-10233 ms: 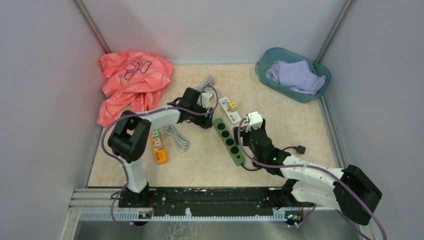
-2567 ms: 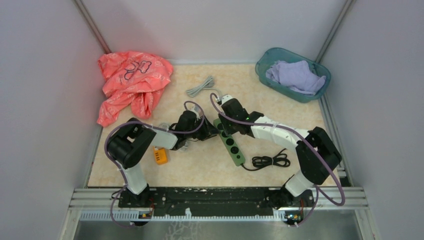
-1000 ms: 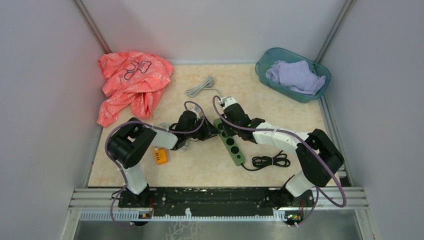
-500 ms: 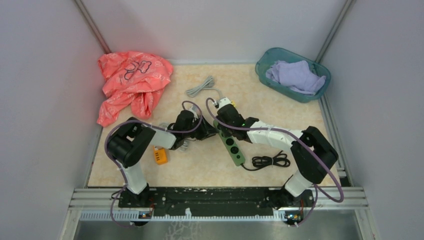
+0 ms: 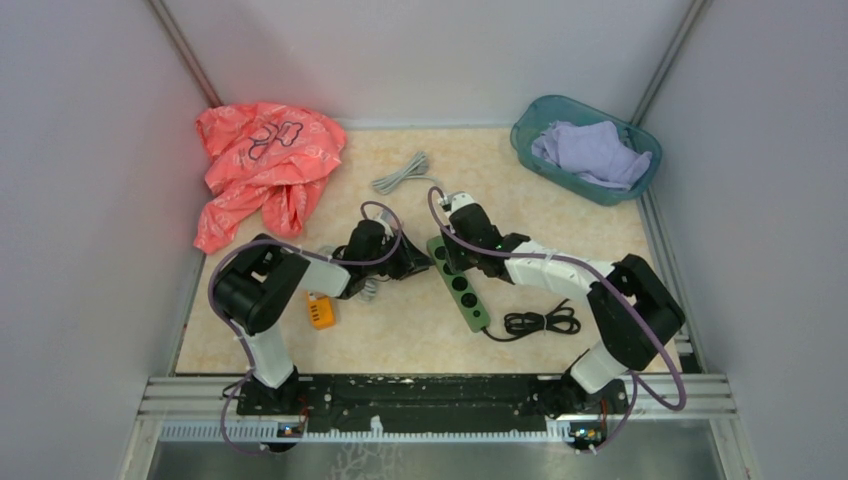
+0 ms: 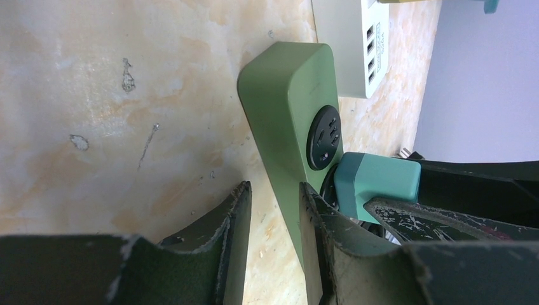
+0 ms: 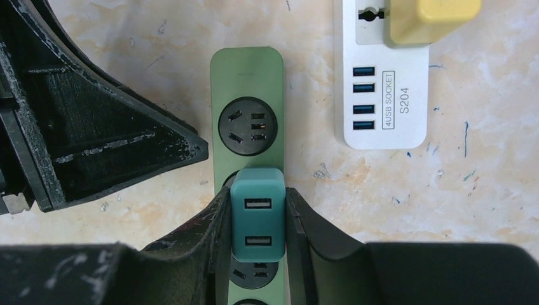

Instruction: Insert the plug

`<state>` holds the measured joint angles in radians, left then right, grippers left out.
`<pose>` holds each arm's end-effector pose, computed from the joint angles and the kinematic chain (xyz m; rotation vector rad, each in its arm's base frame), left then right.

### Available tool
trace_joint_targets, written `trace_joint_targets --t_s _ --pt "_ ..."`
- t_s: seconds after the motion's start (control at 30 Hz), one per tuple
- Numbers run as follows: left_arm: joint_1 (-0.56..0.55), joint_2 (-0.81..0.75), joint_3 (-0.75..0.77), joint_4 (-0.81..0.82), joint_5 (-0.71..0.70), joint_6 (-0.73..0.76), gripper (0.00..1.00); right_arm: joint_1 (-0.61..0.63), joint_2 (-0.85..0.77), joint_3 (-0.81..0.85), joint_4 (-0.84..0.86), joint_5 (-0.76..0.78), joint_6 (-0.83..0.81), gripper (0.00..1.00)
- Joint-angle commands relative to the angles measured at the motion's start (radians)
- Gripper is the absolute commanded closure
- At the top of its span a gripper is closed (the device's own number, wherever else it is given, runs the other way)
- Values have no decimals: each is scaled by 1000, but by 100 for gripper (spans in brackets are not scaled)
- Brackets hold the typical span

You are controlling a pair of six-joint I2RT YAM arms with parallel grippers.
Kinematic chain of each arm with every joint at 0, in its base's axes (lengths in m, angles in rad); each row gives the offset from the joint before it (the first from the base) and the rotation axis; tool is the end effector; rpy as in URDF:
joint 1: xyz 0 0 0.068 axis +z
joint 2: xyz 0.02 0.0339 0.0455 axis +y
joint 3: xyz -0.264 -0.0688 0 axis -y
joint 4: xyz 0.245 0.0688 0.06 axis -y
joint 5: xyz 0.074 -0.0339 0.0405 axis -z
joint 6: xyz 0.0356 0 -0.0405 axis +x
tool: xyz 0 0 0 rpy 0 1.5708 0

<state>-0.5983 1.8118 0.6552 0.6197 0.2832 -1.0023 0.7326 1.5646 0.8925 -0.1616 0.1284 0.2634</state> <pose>0.2667 -0.1938 0.1144 -0.2837 2.3304 -1.1869 0.2416 0.2112 0.1910 -0.5037 2.3656 0.3095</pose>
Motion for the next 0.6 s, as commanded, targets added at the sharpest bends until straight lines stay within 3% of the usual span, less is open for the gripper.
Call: trace_joint_targets --t_s 0.0,0.3,0.57 --pt "-4 7 8 -22 22 -3 59 60 215 -84 -251 -131 37 100" --pt "-21 32 28 -14 42 -20 57 104 283 -65 -270 -127 48 100" --pt "-43 79 67 -30 34 -22 58 32 229 -103 -273 -171 31 100"
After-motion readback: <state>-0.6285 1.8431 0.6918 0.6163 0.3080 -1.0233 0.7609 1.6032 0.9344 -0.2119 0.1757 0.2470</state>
